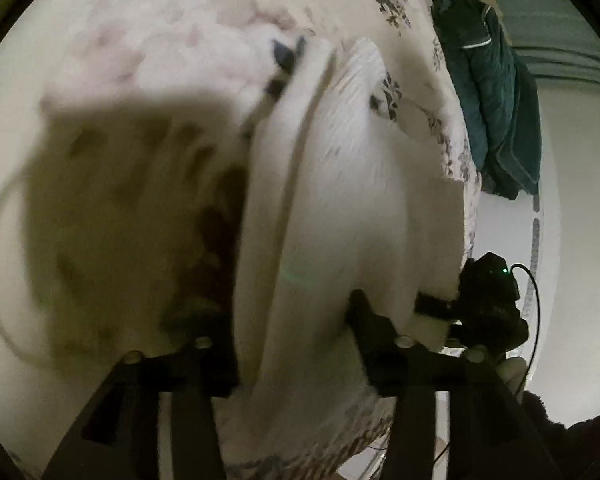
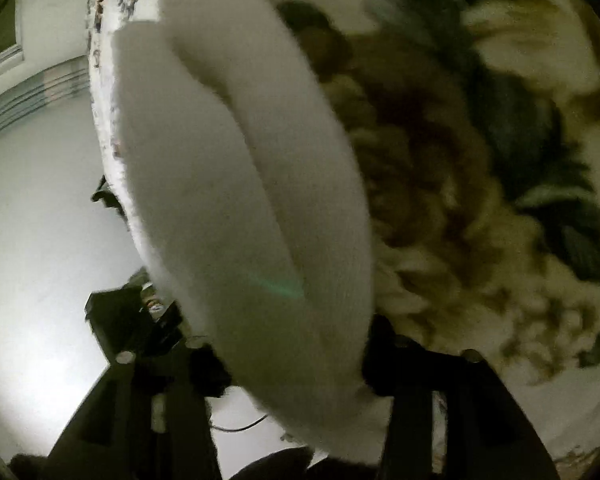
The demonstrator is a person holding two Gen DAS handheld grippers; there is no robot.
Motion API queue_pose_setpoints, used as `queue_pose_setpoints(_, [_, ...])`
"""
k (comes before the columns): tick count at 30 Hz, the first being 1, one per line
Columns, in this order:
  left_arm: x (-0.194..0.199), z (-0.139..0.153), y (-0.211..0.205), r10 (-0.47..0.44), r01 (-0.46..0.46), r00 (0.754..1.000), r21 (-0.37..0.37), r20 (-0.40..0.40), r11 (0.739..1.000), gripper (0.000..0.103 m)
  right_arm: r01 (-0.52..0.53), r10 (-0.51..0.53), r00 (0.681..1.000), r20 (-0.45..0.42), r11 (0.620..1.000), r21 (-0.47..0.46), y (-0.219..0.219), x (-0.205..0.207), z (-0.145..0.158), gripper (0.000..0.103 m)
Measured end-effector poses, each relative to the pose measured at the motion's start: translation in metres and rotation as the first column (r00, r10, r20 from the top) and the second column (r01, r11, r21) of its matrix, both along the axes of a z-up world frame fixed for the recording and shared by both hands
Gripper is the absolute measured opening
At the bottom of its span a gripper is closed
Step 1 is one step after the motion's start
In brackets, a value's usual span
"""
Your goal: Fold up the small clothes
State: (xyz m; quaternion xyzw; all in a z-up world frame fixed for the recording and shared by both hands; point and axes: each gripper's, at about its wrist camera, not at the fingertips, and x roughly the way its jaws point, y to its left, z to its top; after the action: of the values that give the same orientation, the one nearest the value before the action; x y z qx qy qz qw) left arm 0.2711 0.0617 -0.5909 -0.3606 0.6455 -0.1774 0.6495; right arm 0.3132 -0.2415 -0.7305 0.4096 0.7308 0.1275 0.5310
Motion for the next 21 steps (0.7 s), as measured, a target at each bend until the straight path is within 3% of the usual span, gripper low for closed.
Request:
queue_pose_setpoints(3, [-0.001, 0.02, 0.013, 0.027, -0.029, 0.999, 0.078, 0.036, 0.997, 0.059, -0.036, 0.045, 0.997, 0.058, 0.989, -0.143, -0.01, 0.006, 0.029, 0.059])
queue_pose_setpoints(6, [0.015, 0.049, 0.012, -0.011, -0.01, 0.993, 0.181, 0.118, 0.983, 0.061, -0.04, 0.088, 0.983, 0.159, 0.959, -0.282, -0.018, 0.022, 0.068, 0.059])
queue_pose_setpoints(9, [0.043, 0.06, -0.003, -0.098, 0.047, 0.977, 0.262, 0.188, 0.964, 0.062, -0.062, 0.149, 0.96, 0.237, 0.939, -0.339, -0.016, 0.061, 0.091, 0.059])
queue_pose_setpoints(12, [0.082, 0.05, -0.033, -0.173, 0.098, 0.962, 0.324, 0.211, 0.941, 0.062, -0.089, 0.195, 0.943, 0.269, 0.929, -0.36, -0.01, 0.099, 0.091, 0.059])
queue_pose_setpoints(13, [0.09, 0.043, -0.041, -0.194, 0.113, 0.958, 0.345, 0.212, 0.932, 0.061, -0.106, 0.213, 0.938, 0.272, 0.928, -0.358, 0.003, 0.107, 0.088, 0.052])
queue_pose_setpoints(14, [0.1, 0.038, -0.049, -0.214, 0.124, 0.955, 0.377, 0.206, 0.918, 0.059, -0.115, 0.219, 0.938, 0.268, 0.927, -0.357, 0.008, 0.115, 0.087, 0.038])
queue_pose_setpoints(15, [0.104, 0.034, -0.049, -0.228, 0.13, 0.95, 0.393, 0.214, 0.91, 0.043, -0.114, 0.217, 0.938, 0.27, 0.929, -0.352, 0.013, 0.128, 0.082, 0.004])
queue_pose_setpoints(16, [0.105, 0.033, -0.05, -0.237, 0.133, 0.943, 0.393, 0.232, 0.91, 0.004, -0.109, 0.219, 0.936, 0.275, 0.924, -0.365, 0.01, 0.13, 0.083, 0.005])
queue_pose_setpoints(17, [0.109, 0.031, -0.05, -0.233, 0.125, 0.946, 0.411, 0.225, 0.903, 0.003, -0.089, 0.212, 0.934, 0.289, 0.918, -0.386, 0.009, 0.132, 0.087, 0.005])
queue_pose_setpoints(19, [0.109, 0.041, -0.038, -0.179, 0.077, 0.946, 0.35, 0.27, 0.934, 0.003, -0.051, 0.194, 0.927, 0.321, 0.912, -0.406, 0.015, 0.133, 0.093, 0.004])
queue_pose_setpoints(21, [0.103, 0.054, -0.021, -0.125, 0.023, 0.944, 0.318, 0.305, 0.948, 0.003, -0.002, 0.16, 0.921, 0.354, 0.913, -0.407, 0.001, 0.129, 0.105, 0.004])
